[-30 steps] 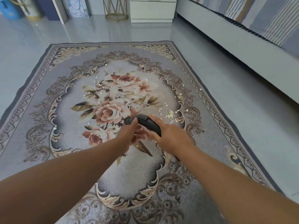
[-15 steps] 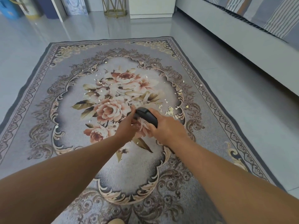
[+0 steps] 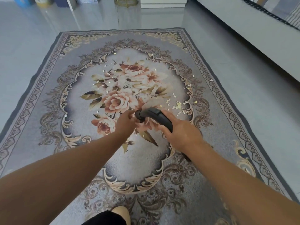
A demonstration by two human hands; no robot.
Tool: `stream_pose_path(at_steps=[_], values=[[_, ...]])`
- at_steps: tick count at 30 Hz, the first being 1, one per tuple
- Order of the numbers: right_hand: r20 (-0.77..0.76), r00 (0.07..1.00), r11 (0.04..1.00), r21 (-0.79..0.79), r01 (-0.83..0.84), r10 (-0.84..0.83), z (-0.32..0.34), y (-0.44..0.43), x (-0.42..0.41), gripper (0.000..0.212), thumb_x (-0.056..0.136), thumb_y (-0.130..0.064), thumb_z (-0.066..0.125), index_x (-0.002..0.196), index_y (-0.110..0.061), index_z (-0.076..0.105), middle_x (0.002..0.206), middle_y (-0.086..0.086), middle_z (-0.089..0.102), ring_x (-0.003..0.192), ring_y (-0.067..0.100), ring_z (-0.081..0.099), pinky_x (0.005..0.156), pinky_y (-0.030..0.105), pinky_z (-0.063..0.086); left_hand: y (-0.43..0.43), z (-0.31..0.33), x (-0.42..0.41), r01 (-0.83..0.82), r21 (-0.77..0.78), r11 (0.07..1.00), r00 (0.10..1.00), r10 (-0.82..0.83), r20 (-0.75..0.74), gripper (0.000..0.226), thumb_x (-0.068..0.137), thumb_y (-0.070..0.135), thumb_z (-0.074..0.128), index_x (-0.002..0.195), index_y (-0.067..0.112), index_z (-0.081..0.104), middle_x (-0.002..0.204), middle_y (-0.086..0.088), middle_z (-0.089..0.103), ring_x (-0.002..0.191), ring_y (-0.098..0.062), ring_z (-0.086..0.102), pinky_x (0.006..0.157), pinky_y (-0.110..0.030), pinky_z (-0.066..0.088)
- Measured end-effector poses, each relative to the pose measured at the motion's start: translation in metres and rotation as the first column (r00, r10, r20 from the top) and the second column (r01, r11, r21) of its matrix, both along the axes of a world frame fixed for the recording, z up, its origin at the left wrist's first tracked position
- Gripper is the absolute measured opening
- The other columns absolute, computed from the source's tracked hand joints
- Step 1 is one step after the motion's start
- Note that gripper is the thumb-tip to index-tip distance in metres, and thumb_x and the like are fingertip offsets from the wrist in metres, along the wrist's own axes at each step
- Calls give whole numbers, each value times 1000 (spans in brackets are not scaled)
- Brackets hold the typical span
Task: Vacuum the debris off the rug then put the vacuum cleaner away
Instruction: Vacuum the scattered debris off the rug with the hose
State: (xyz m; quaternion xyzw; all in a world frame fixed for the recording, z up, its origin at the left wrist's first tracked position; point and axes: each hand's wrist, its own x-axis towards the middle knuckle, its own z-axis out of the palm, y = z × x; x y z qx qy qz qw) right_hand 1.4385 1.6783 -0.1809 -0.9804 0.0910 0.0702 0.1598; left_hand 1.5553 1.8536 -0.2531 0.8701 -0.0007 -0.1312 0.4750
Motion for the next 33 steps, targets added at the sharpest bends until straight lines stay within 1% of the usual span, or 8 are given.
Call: stream_pose_path(at_steps=[3,6,10,13,18,23,27,33], values=[[-6,1000,998,58,26,-26,-10,-8,-29,61,95,-58,37,148,-51,7,107,7,68,92,30,65,76,43,55,8,-5,-7,4,-5,1000,994,-5,-105,30,94,7,52,124,7,56,106,-12,68,79,-20,69,59,-23,51],[19,1000,998,54,20,-21,-8,-6,-23,61,95,-59,36,149,-49,9,103,6,68,90,29,65,74,41,55,18,-11,-19,62,143,988,992,-46,-116,21,95,11,53,114,10,59,99,-7,66,83,-21,66,62,-25,47],[16,1000,998,66,17,-18,-8,7,12,60,96,-59,35,150,-45,14,112,11,66,98,34,63,77,41,50,31,-18,-25,218,374,901,971,-165,-171,19,89,4,46,81,-1,63,74,-20,60,54,-15,47,52,-24,34],[-11,999,994,95,48,-47,-9,3,8,59,96,-58,37,149,-46,15,113,11,66,99,34,63,80,41,52,31,-20,-29,312,419,853,948,-249,-200,21,89,8,49,93,-7,64,77,-17,63,70,-28,62,62,-33,48],[-21,996,996,23,87,-87,-3,-8,-33,61,95,-59,38,149,-49,11,104,6,67,90,28,64,75,39,54,28,-22,-32,475,510,717,880,-390,-271,23,95,25,54,111,10,62,109,-4,64,96,-19,62,86,-33,53],[-52,998,1000,24,19,-17,4,6,8,59,97,-56,37,150,-41,16,114,9,66,99,33,63,75,39,49,32,-13,-39,538,692,481,828,-457,-326,29,99,28,48,119,9,57,108,-6,62,97,-20,60,80,-29,49],[-26,999,998,61,-29,31,11,-11,-46,59,95,-61,37,147,-51,12,103,-1,68,84,23,65,72,39,56,32,-15,-47,577,741,345,774,-522,-359,33,100,32,46,123,10,52,114,-5,60,101,-21,59,82,-31,49],[-41,998,999,34,-37,38,3,9,-16,59,96,-58,38,149,-46,15,118,6,64,101,31,62,79,41,52,43,-16,-50,605,752,262,742,-529,-412,36,99,33,49,127,10,50,117,-5,60,105,-21,59,86,-31,50]])
